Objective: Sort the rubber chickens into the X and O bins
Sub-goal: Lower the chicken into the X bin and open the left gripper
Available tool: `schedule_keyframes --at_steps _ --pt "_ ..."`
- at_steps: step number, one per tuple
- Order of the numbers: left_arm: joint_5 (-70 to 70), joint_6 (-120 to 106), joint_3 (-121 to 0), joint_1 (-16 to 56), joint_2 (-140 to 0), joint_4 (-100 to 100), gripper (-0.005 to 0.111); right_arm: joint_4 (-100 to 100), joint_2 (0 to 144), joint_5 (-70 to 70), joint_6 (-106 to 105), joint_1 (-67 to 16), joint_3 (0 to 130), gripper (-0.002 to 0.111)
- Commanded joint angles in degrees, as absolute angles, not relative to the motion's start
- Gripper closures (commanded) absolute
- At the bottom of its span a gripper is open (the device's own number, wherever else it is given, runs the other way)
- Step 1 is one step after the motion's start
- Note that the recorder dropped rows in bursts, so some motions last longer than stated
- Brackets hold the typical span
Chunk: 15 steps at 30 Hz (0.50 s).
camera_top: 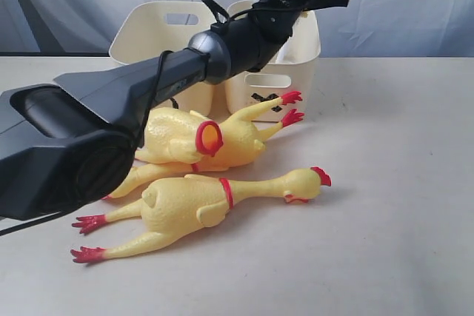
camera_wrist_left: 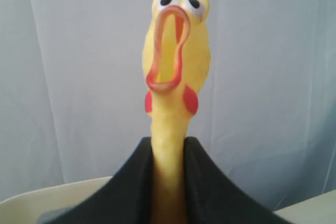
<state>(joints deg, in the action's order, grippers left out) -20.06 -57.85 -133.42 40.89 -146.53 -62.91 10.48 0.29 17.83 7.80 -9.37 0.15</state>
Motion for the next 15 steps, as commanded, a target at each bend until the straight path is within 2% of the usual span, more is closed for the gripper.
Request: schedule_keyframes --at_steps 1,15 --pt "-19.7 -57.4 -134.1 40.6 -147.3 -66.3 0.107 10.4 0.0 17.5 7.7 -9.4 0.0 0.109" --pt "-18.9 -57.4 -134.1 40.5 -148.3 -69.2 0.106 10.4 0.0 17.5 7.7 -9.4 0.0 0.109"
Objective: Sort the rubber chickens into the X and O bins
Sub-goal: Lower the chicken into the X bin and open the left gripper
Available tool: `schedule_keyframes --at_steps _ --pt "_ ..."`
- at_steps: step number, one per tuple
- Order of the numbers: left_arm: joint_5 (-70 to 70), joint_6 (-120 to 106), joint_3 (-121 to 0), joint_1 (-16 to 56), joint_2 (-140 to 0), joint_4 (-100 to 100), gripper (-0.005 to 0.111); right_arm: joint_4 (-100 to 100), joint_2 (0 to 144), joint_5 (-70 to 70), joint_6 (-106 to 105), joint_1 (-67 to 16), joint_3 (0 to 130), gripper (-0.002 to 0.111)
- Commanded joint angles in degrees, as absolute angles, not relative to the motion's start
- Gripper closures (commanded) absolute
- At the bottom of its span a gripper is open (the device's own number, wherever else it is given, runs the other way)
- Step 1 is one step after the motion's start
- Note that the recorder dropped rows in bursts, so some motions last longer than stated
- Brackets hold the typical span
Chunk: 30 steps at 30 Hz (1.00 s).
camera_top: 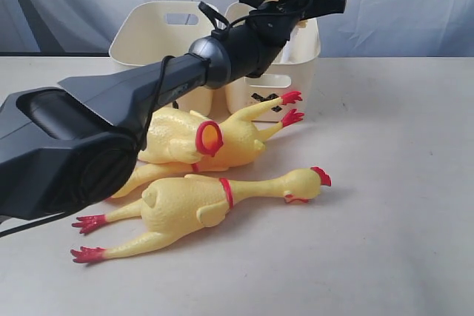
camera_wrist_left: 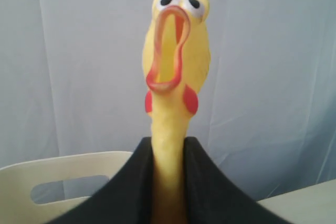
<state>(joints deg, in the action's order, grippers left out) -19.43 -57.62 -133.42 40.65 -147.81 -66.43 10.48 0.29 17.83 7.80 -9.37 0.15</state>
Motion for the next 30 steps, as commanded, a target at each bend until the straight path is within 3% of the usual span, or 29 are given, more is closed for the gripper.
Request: schedule_keyframes --at_steps 1,10,30 --pt "-18.9 -57.4 -134.1 40.5 -148.5 -69.9 0.104 10.4 0.0 17.5 7.7 -9.4 0.0 0.109" --pt "-17.7 -57.4 -134.1 40.2 -148.9 -71.5 0.069 10.4 0.0 17.5 7.7 -9.4 0.0 0.109" --pt "-17.7 -57.4 -134.1 40.3 -147.8 -71.0 0.068 10.4 0.0 17.5 7.7 -9.4 0.0 0.109"
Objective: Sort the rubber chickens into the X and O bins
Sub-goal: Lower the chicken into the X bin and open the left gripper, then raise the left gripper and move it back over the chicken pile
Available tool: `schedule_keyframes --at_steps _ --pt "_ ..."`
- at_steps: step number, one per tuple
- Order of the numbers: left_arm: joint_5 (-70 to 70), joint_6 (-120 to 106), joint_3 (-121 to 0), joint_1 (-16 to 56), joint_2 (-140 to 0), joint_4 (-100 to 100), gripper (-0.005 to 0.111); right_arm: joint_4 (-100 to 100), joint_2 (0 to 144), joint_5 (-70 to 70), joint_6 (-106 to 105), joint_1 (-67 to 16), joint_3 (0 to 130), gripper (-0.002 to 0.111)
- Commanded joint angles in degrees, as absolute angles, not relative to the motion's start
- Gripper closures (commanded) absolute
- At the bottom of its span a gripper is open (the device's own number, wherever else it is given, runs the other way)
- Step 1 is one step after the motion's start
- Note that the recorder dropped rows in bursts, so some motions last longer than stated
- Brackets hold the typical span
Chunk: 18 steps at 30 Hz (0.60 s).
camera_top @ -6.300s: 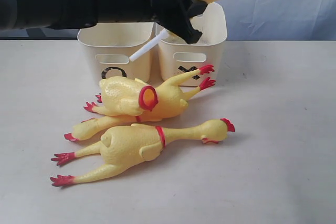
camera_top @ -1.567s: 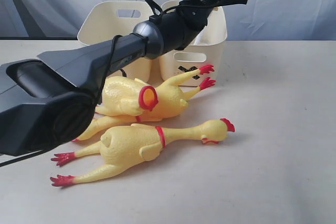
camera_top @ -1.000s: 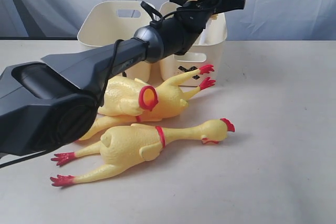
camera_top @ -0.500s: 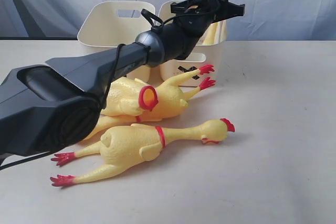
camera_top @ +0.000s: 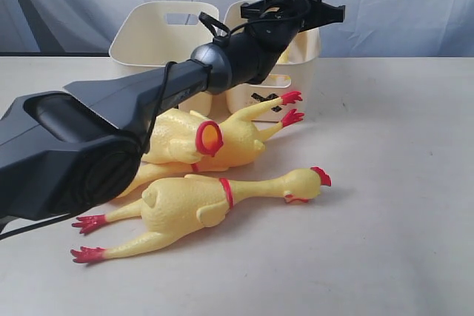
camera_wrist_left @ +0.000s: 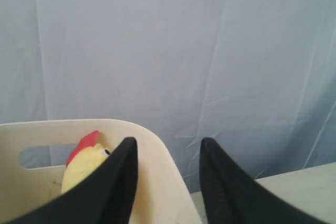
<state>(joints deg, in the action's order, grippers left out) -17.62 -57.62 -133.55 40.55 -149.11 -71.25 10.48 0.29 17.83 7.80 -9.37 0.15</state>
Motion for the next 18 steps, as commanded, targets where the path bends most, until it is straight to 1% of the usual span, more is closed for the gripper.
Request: schedule_keyframes --at_steps 1,5,7,9,10,14,18 --pt "-17.6 -57.4 -134.1 40.4 -147.6 -70.9 0.068 10.4 0.0 17.5 7.7 -9.4 0.0 0.109" --pt "-16.5 -59.3 -134.1 41.3 -146.9 -68.0 0.069 10.4 0.0 17.5 7.7 -9.4 0.0 0.109" --pt "-15.3 -59.3 -134.1 41.9 -146.5 -65.8 0.071 10.4 0.0 17.5 7.7 -9.4 0.0 0.109" --pt "-15.3 -60.7 -134.1 42.9 -145.9 -65.7 0.078 10.4 0.0 17.5 7.7 -9.4 0.0 0.109" --pt "-15.3 -61.8 -134.1 43.3 -145.5 -65.7 0.083 10.4 0.0 17.5 7.7 -9.4 0.0 0.109" --pt "-14.1 -68.1 -134.1 45.1 -144.0 -66.1 0.107 10.4 0.0 17.5 7.7 -9.4 0.0 0.109" --pt "-11.2 -71.2 -134.1 45.8 -142.3 -66.5 0.107 10.4 0.0 17.5 7.7 -9.4 0.0 0.109"
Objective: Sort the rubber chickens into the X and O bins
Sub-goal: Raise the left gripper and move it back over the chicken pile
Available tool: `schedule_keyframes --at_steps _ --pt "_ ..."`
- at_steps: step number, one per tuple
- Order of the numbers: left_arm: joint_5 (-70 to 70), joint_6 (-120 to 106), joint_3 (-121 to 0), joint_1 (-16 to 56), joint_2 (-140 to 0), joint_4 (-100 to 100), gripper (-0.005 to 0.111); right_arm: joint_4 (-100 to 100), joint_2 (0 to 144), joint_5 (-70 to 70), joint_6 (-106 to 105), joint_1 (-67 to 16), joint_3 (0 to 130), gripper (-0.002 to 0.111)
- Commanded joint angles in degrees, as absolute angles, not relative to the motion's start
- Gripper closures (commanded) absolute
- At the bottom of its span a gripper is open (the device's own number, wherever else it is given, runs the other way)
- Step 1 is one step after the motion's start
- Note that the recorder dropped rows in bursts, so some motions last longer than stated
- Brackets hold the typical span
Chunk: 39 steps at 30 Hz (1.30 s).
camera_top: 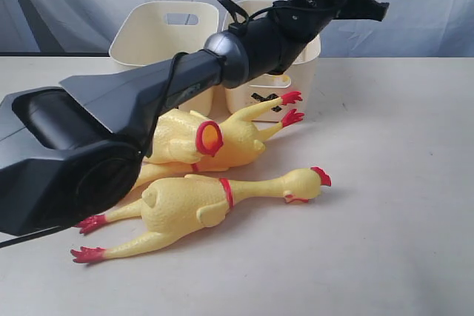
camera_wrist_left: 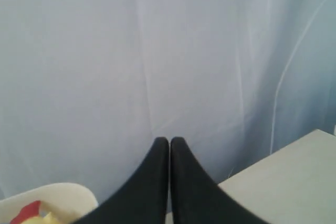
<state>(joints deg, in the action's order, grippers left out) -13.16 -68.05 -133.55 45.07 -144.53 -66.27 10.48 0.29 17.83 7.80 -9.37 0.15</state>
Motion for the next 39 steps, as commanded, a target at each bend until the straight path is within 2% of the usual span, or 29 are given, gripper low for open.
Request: schedule_keyframes --at_steps 1,4,8,12,15,24,28,39 --pt "-10.9 -71.5 -134.1 45.8 -141.8 -67.3 0.107 10.4 0.0 17.5 7.7 -9.4 0.0 0.109" --pt "-10.5 -77.0 -134.1 45.8 -140.6 -75.6 0.107 10.4 0.0 17.5 7.7 -9.4 0.0 0.109" --pt "-13.1 -101.4 -133.4 46.4 -138.6 -97.7 0.107 10.4 0.0 17.5 7.7 -9.4 0.0 0.109" --pt "-27.4 -113.9 -130.5 49.1 -136.1 -99.9 0.107 10.4 0.0 17.5 7.7 -9.4 0.0 0.109" --pt "-30.8 -119.3 -129.2 51.1 -134.3 -99.9 0.107 10.4 0.0 17.5 7.7 -9.4 0.0 0.109" --pt "-27.2 -121.9 -123.8 53.9 -129.8 -99.9 0.107 10.4 0.0 17.5 7.7 -9.4 0.0 0.109" --pt "-19.3 -121.9 -118.7 54.4 -125.9 -99.9 0.107 10.4 0.0 17.5 7.7 -9.4 0.0 0.109" --pt "-3.2 -120.9 -86.8 54.3 -100.4 -99.9 0.107 10.4 0.0 17.5 7.7 -9.4 0.0 0.109"
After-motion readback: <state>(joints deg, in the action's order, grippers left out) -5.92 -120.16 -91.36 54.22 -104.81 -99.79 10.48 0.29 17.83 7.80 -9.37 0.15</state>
